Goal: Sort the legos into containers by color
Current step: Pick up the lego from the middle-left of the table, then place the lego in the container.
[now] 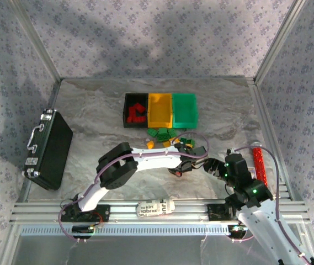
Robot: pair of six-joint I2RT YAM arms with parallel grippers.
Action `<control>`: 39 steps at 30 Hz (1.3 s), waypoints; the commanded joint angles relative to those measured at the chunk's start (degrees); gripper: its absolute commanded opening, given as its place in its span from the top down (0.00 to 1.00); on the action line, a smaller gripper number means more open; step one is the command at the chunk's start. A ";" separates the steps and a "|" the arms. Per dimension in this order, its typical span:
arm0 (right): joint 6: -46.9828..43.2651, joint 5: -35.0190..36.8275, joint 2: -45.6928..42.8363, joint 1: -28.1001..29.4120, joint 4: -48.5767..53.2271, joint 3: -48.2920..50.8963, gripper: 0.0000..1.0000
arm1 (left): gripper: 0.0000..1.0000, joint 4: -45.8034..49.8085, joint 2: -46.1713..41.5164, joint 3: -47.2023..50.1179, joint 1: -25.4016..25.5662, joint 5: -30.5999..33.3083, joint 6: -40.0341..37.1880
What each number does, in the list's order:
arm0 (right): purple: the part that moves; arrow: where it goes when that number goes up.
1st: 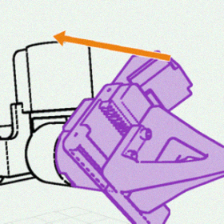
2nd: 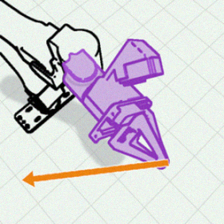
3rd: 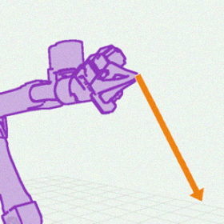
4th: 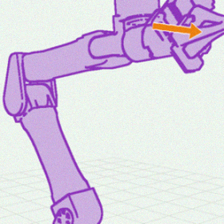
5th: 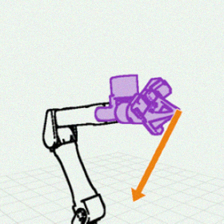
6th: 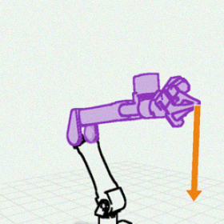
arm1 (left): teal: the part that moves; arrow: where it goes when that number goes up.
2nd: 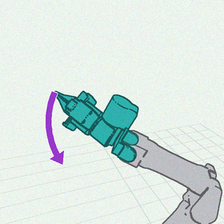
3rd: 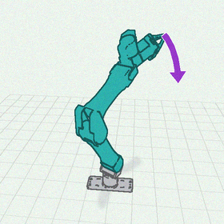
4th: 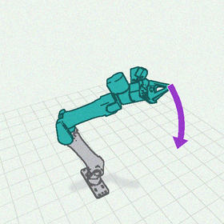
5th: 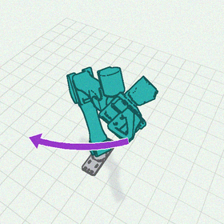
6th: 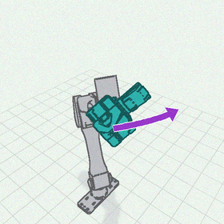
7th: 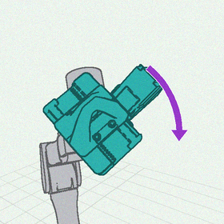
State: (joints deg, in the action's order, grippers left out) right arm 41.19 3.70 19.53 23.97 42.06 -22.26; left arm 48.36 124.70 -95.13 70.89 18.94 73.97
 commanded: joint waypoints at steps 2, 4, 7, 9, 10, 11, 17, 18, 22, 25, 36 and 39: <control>0.73 0.75 -0.73 -0.24 0.89 0.47 0.16 | 0.74 2.76 -4.85 0.65 0.47 3.68 -3.56; 0.67 0.62 -0.73 -0.26 0.94 0.46 0.16 | 0.76 2.29 -6.48 1.56 0.41 4.60 -6.12; 0.65 0.60 -0.72 -0.32 0.89 0.46 0.16 | 0.79 2.57 -9.27 2.65 0.41 6.57 -9.14; 0.69 0.60 -0.74 -0.32 0.90 0.39 0.16 | 0.83 2.75 -11.72 3.93 -0.14 8.08 -10.35; 0.72 0.60 -0.72 -0.35 0.91 0.43 0.16 | 0.84 2.80 -12.89 4.73 -0.54 8.25 -10.80; 0.65 0.60 -0.72 -0.30 0.87 0.46 0.16 | 0.86 2.50 -14.35 5.76 -1.33 8.50 -11.41; 0.67 0.60 -0.72 -0.46 0.79 0.55 0.16 | 0.87 -1.88 -24.61 13.96 -6.52 8.01 -15.61; 0.64 0.60 -0.74 -0.50 0.66 0.55 0.16 | 0.88 -2.69 -26.48 15.53 -7.78 7.98 -16.24; 0.65 0.54 -0.72 -0.59 0.65 0.65 0.16 | 0.92 -6.33 -32.85 21.03 -13.25 5.90 -19.23; 0.47 0.25 -0.72 -0.67 0.60 0.69 0.16 | 0.95 -9.03 -36.85 23.72 -18.20 3.86 -23.47; 0.65 -0.09 -0.56 -0.84 0.59 0.69 0.16 | 1.00 -14.89 -39.20 22.81 -37.68 -5.14 -34.89; 0.65 -0.37 -0.54 -0.83 0.64 0.76 0.16 | 1.00 -16.19 -36.53 20.48 -40.51 -7.66 -36.41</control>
State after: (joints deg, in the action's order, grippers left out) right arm 41.17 3.66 19.38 23.49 42.04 -21.89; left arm 34.61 86.26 -71.42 32.08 15.11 41.10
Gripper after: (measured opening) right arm 0.838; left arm 0.314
